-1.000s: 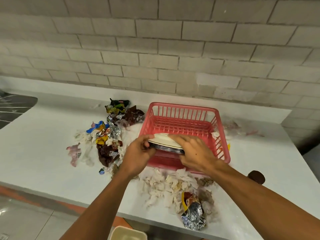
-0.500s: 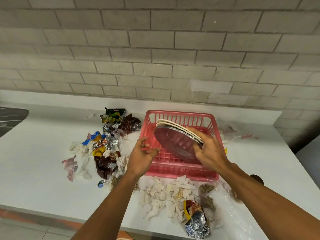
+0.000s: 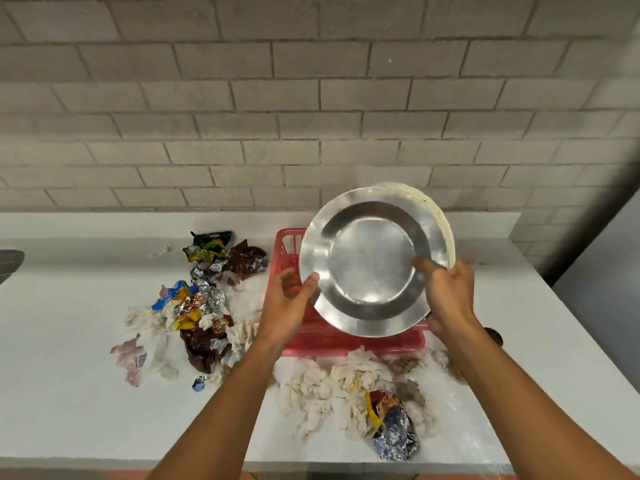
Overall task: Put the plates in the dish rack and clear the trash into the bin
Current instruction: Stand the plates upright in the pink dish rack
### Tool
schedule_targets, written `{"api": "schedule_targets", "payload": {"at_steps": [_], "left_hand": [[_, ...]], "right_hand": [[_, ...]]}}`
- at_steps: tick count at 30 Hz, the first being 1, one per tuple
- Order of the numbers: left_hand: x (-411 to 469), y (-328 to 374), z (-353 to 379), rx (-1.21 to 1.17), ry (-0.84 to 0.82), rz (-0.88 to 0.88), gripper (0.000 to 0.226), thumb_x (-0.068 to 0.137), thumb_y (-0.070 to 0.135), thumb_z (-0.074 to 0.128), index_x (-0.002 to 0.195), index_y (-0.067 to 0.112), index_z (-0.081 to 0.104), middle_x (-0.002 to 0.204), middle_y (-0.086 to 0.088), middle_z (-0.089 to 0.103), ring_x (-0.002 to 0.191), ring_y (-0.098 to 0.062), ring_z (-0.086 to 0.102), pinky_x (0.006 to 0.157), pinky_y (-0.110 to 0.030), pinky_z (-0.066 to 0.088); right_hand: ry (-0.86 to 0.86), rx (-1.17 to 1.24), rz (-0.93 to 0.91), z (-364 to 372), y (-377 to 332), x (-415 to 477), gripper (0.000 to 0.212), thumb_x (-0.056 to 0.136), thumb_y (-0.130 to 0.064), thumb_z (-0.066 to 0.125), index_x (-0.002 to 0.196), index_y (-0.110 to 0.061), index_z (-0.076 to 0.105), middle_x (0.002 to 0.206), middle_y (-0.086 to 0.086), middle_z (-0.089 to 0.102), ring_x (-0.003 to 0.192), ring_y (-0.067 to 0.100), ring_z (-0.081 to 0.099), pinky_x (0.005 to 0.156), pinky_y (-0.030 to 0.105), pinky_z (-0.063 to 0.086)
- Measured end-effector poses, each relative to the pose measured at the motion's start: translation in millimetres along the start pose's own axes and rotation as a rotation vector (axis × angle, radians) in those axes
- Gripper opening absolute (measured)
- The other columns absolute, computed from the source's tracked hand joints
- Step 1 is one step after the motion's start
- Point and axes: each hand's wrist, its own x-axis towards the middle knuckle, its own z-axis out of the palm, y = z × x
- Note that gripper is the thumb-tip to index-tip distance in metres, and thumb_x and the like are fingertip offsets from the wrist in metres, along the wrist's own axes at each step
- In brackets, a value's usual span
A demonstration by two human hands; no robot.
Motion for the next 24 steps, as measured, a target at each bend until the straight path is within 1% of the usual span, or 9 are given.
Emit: {"api": "schedule_targets", "payload": {"at_steps": [2, 4, 7, 9, 11, 14, 18, 20, 24], "left_hand": [[-8.3, 6.3, -4.6, -0.037, 0.022, 0.021, 0.046, 0.082, 0.053, 0.073, 0.117, 0.027, 0.058, 0.109, 0.008, 0.070, 0.103, -0.011, 0.068, 0.087, -0.029, 0.057], [-17.5, 10.3, -10.1, -0.018, 0.076, 0.057, 0.032, 0.084, 0.046, 0.075, 0.105, 0.029, 0.059, 0.102, 0.009, 0.071, 0.097, -0.012, 0.070, 0.085, -0.032, 0.058], [-33.0, 14.1, -18.9, 0.063, 0.143, 0.126, 0.032, 0.084, 0.042, 0.078, 0.104, 0.026, 0.059, 0.099, 0.011, 0.070, 0.092, -0.007, 0.068, 0.084, -0.027, 0.056], [-41.7, 15.5, -23.4, 0.119, 0.159, 0.168, 0.036, 0.082, 0.041, 0.079, 0.106, 0.023, 0.060, 0.099, 0.013, 0.067, 0.089, -0.004, 0.066, 0.080, -0.025, 0.055], [-49.0, 15.1, -27.1, 0.184, 0.167, 0.204, 0.036, 0.081, 0.042, 0.080, 0.105, 0.024, 0.060, 0.097, 0.016, 0.066, 0.086, -0.004, 0.066, 0.075, -0.024, 0.055], [-58.0, 13.6, -31.4, 0.273, 0.179, 0.256, 0.033, 0.082, 0.042, 0.079, 0.102, 0.022, 0.063, 0.092, 0.020, 0.066, 0.081, 0.000, 0.066, 0.071, -0.022, 0.053], [-62.8, 13.6, -33.9, 0.316, 0.200, 0.241, 0.025, 0.085, 0.043, 0.077, 0.090, 0.021, 0.067, 0.083, 0.015, 0.069, 0.074, -0.003, 0.067, 0.070, -0.030, 0.057], [-63.3, 14.7, -32.8, 0.326, 0.194, 0.231, 0.025, 0.086, 0.045, 0.076, 0.088, 0.021, 0.068, 0.082, 0.013, 0.070, 0.073, -0.004, 0.068, 0.070, -0.031, 0.057], [-64.0, 23.9, -25.8, 0.349, 0.220, 0.258, 0.026, 0.087, 0.046, 0.073, 0.088, 0.020, 0.069, 0.079, 0.016, 0.068, 0.069, 0.000, 0.065, 0.061, -0.021, 0.050]], "right_hand": [[0.034, 0.087, 0.148, -6.7, 5.6, -14.3, 0.030, 0.085, -0.006, 0.073, 0.109, -0.019, 0.063, 0.094, 0.002, 0.068, 0.087, 0.024, 0.064, 0.081, 0.044, 0.058], [0.071, 0.174, 0.278, -12.4, 15.7, -31.3, 0.034, 0.081, -0.008, 0.075, 0.113, -0.013, 0.063, 0.095, 0.005, 0.067, 0.087, 0.026, 0.063, 0.074, 0.042, 0.056], [0.133, 0.266, 0.415, -17.3, 35.3, -58.2, 0.034, 0.078, -0.008, 0.077, 0.110, -0.005, 0.068, 0.087, 0.008, 0.068, 0.077, 0.023, 0.063, 0.061, 0.033, 0.049], [0.145, 0.325, 0.479, -19.3, 48.7, -73.6, 0.038, 0.074, -0.008, 0.078, 0.111, -0.002, 0.070, 0.086, 0.010, 0.070, 0.076, 0.026, 0.066, 0.057, 0.032, 0.051], [0.126, 0.378, 0.483, -22.8, 59.8, -85.2, 0.044, 0.072, -0.009, 0.077, 0.116, -0.003, 0.070, 0.088, 0.012, 0.072, 0.077, 0.029, 0.069, 0.057, 0.032, 0.053], [0.077, 0.476, 0.470, -27.9, 65.8, -101.4, 0.031, 0.081, -0.017, 0.074, 0.111, -0.008, 0.075, 0.093, 0.012, 0.075, 0.086, 0.032, 0.070, 0.069, 0.037, 0.057], [0.048, 0.616, 0.430, -33.1, 63.4, -118.9, 0.016, 0.087, -0.023, 0.072, 0.100, -0.016, 0.076, 0.095, 0.009, 0.075, 0.087, 0.029, 0.070, 0.082, 0.042, 0.056], [0.069, 0.631, 0.424, -33.6, 62.6, -123.8, 0.023, 0.086, -0.028, 0.075, 0.105, -0.015, 0.076, 0.103, 0.009, 0.077, 0.094, 0.031, 0.072, 0.086, 0.043, 0.057], [0.077, 0.635, 0.393, -34.9, 65.5, -121.9, 0.060, 0.068, -0.050, 0.084, 0.118, -0.017, 0.075, 0.114, 0.009, 0.077, 0.105, 0.032, 0.073, 0.096, 0.048, 0.056]]}}
